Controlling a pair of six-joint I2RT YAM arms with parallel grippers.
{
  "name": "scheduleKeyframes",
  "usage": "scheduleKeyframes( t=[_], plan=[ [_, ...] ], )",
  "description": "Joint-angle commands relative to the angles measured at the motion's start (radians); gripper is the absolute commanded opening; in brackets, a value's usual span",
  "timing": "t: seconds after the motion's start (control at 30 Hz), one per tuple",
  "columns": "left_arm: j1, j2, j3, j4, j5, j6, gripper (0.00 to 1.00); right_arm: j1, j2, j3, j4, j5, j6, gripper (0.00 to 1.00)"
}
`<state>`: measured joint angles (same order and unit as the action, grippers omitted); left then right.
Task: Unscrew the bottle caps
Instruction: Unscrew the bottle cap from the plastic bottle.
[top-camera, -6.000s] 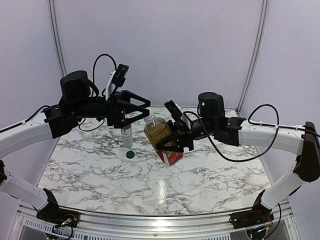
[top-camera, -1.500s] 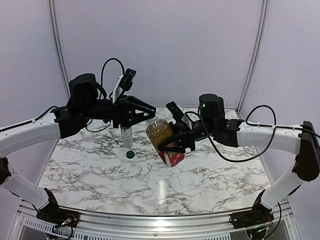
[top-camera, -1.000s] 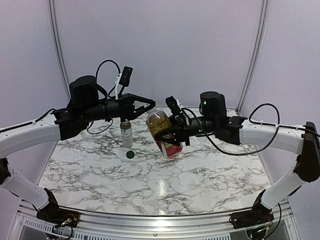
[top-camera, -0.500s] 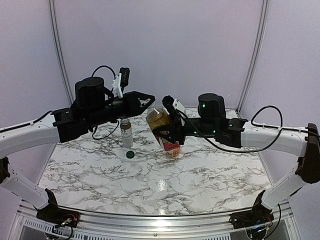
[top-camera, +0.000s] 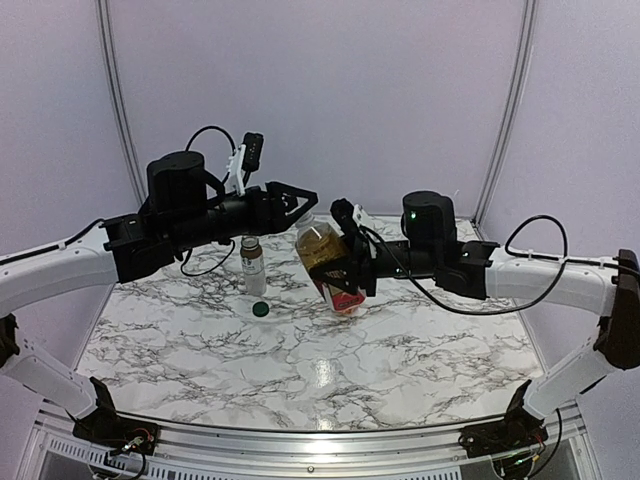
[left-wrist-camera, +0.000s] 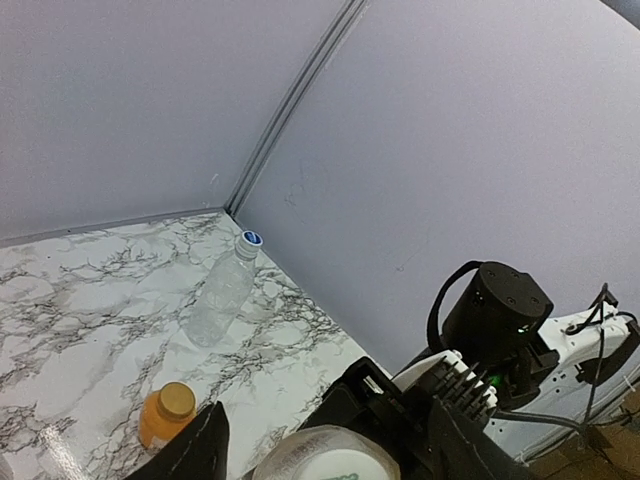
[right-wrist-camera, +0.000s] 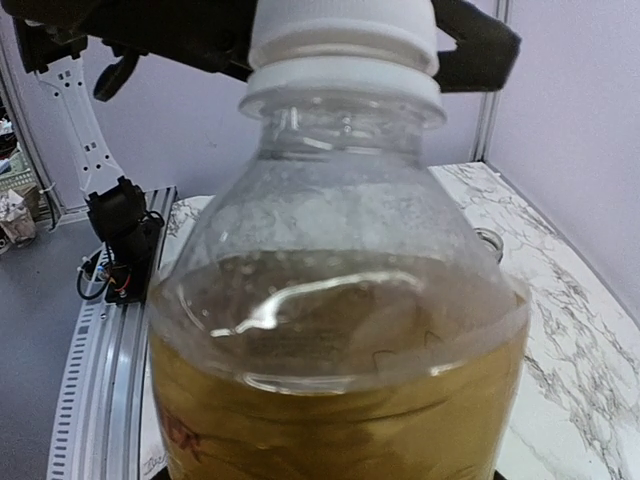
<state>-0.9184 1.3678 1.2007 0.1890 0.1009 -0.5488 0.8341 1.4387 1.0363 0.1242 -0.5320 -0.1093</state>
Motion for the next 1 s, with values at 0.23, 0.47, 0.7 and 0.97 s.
scheduleKeyframes(
  t=[0.23, 0.47, 0.7, 0.97],
  plan=[
    [0.074, -0.088, -0.017, 0.052, 0.401, 0.231, 0.8, -0.029, -0.011, 0.023, 0.03, -0.338, 0.018, 0.44],
    [0.1, -0.077, -0.017, 0.091, 0.645, 0.31, 0.8, -0.031, 0.03, 0.055, 0.033, -0.503, 0.06, 0.44],
    [0.101, -0.036, 0.013, 0.103, 0.748, 0.355, 0.73, -0.029, 0.037, 0.052, 0.095, -0.583, 0.11, 0.44],
    [0.101, 0.016, 0.032, 0.111, 0.809, 0.349, 0.6, -0.03, 0.042, 0.047, 0.119, -0.596, 0.144, 0.44]
  ],
)
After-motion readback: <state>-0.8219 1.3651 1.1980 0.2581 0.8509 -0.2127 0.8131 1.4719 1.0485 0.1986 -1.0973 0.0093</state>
